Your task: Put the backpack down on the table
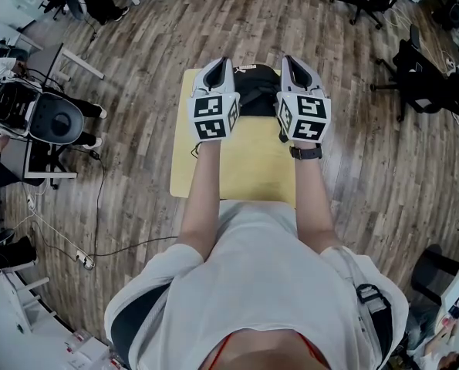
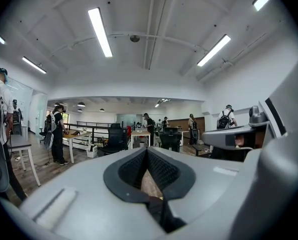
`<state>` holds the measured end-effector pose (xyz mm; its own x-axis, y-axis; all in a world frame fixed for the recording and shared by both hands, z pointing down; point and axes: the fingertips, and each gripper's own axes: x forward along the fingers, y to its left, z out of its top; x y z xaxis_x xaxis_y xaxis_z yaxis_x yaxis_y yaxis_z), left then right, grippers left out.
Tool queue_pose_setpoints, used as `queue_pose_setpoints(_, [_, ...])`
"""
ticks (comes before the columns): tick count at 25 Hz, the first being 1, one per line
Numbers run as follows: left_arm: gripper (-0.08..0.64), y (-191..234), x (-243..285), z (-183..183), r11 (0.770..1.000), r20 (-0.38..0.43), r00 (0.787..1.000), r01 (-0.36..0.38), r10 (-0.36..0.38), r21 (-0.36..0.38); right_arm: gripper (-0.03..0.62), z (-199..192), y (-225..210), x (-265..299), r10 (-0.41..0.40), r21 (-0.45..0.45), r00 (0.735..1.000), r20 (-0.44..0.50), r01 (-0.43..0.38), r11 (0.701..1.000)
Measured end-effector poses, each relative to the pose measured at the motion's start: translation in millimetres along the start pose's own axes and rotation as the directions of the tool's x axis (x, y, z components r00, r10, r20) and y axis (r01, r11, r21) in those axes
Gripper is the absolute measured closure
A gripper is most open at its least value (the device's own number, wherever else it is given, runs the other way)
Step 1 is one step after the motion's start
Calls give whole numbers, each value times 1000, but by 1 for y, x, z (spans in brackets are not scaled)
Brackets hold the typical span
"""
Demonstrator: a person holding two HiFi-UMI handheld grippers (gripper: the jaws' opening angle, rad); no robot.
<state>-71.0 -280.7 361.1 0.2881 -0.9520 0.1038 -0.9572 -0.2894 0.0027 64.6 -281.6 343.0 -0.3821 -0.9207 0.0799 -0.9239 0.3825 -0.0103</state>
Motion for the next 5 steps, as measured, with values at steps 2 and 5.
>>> queue_pose_setpoints(2, [549, 3, 3, -2, 1000, -2, 1000, 6, -6, -11, 581, -3, 1, 4, -3, -2, 1000, -6, 3, 1000])
queue_pose_setpoints(5, [549, 7, 8, -7, 999, -7, 1000, 12, -13, -32, 581, -9, 2, 12, -4, -8, 1000, -17, 4, 1000])
